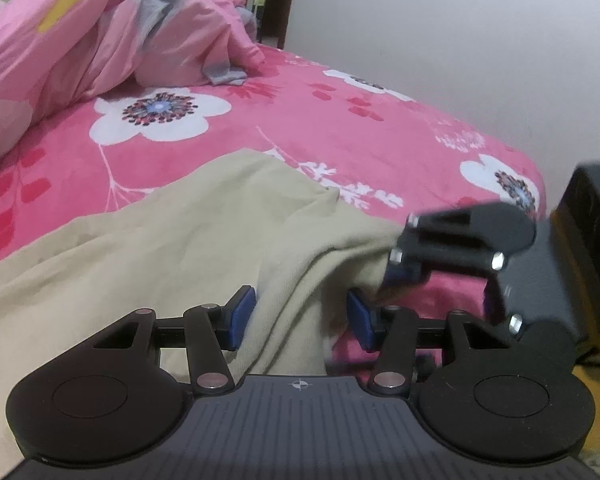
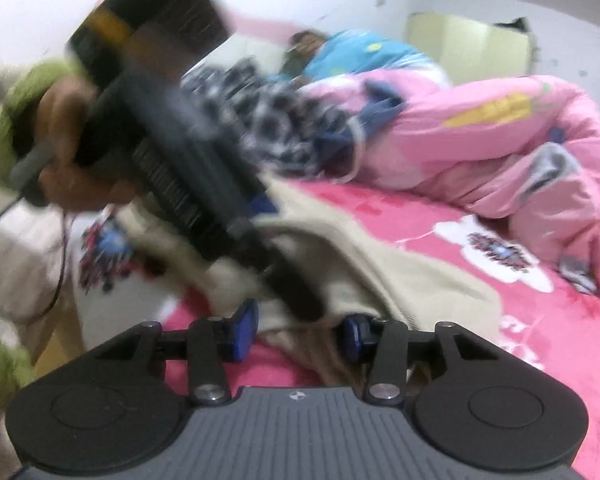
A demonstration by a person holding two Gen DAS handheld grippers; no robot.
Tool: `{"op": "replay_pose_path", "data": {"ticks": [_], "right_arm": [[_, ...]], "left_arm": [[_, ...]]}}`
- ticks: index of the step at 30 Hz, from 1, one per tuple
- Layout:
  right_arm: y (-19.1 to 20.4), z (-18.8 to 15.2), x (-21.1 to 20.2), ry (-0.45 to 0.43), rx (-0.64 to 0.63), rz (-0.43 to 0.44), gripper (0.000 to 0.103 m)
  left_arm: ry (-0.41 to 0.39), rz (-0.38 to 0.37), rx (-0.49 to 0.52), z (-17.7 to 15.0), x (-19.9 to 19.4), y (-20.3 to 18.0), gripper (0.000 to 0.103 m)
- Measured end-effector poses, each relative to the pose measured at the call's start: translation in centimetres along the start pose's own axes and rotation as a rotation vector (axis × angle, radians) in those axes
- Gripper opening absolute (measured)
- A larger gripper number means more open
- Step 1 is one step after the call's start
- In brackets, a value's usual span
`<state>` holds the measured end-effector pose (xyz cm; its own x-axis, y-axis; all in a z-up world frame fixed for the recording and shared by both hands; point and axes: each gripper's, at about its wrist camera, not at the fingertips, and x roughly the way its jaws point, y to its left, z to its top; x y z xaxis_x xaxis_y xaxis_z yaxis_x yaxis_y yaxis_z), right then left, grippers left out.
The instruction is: Fold clothes
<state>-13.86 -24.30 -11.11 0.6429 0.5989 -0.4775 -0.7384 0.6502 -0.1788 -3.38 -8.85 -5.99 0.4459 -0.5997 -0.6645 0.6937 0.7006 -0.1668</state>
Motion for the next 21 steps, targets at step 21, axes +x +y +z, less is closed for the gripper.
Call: {"op": "replay_pose_path", "data": {"ticks": [21], "right_arm": [[1.1,-0.8,-0.3,0.115,-0.154,0.067,0.047]], "left_arm": [[-0.038,0.203,0.281,0.6,1.0,-2.5,0.018]]}}
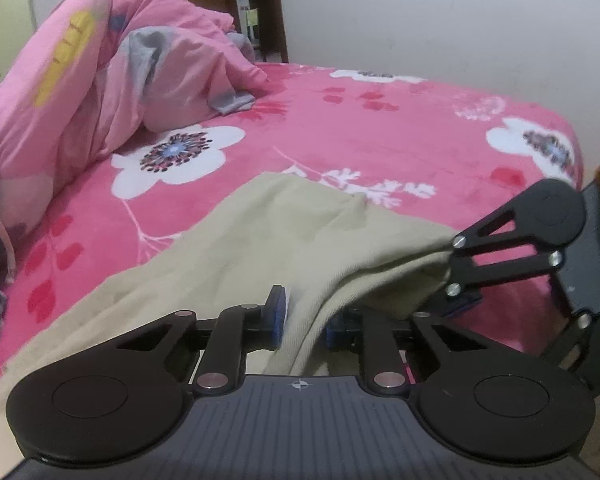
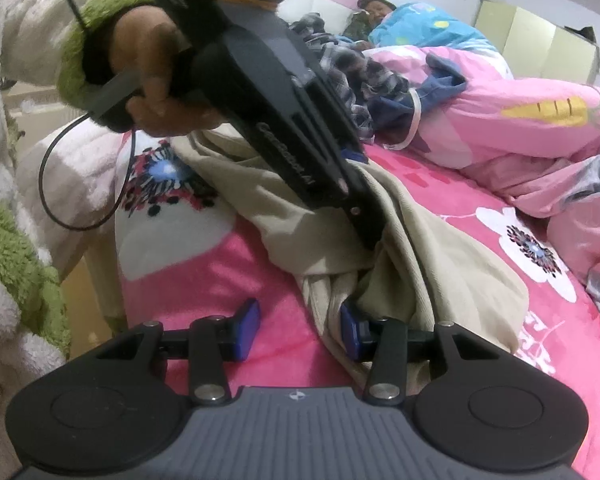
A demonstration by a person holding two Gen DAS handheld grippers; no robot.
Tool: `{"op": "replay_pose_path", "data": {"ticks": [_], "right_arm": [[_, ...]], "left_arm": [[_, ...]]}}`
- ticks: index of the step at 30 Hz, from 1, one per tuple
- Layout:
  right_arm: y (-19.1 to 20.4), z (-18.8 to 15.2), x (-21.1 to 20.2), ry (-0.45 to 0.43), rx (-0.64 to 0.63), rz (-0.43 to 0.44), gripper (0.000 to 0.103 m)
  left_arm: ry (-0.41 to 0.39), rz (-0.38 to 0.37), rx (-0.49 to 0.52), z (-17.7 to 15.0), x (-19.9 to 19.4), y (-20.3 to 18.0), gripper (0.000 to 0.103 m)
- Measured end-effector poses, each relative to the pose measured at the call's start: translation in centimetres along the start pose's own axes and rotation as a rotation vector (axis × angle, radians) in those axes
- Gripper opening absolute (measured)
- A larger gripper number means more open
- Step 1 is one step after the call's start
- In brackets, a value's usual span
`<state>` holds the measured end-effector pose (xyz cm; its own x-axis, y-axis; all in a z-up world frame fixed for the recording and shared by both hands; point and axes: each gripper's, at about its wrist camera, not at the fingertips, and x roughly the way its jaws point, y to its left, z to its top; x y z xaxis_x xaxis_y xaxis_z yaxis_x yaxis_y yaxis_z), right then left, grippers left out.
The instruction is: Fold clothes
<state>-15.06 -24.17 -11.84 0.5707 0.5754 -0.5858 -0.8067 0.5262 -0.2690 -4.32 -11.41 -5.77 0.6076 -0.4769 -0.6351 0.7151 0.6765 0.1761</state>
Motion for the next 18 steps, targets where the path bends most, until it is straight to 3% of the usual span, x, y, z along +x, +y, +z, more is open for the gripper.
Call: {"op": "replay_pose_path", "data": {"ticks": [3,6,7,11,14,16,18], "right_arm": [[0.1,-0.1,0.0,-0.004,-0.002,-0.005,0.047],[0.2,-0.3,0.0,-0.008,0.004,-0.008,0.047],[0.2,-0.4,0.0,-0.010,0.011,-0.007,0.047],[0.1,-0.7,-0.1,-0.020,0.038,-0.007,0.047],[0.2,-0.8,-0.2,-0.024,0.045,-0.014,0.047],[0.2,-0.7,-0.2,-0.022,0.046,-0.016,0.047],[0.3,-0.7,-0.2,-0.019,0.044,-0.022,0.047]], "left_arm": [[-0.034,0.077,0.104,0.3,-0.5,-0.9,0.018],[-0.038,0.109,0.171,0.1,-0.8,-1.5,0.021],[-0.002,0.090,0.175,-0.1,-0.6,-1.5,0.022],[0.070,0.031,0.113,-0.9,-0.6,-0.9,0.035],[0.096,0.012,0.050,-1.1,-0.4,0.0,0.036],[0.115,0.088,0.103,-1.1,0.0,-0.5,0.032],[0.084,0.205,0.256,-1.2,-0.3,-2.3,0.029]]}}
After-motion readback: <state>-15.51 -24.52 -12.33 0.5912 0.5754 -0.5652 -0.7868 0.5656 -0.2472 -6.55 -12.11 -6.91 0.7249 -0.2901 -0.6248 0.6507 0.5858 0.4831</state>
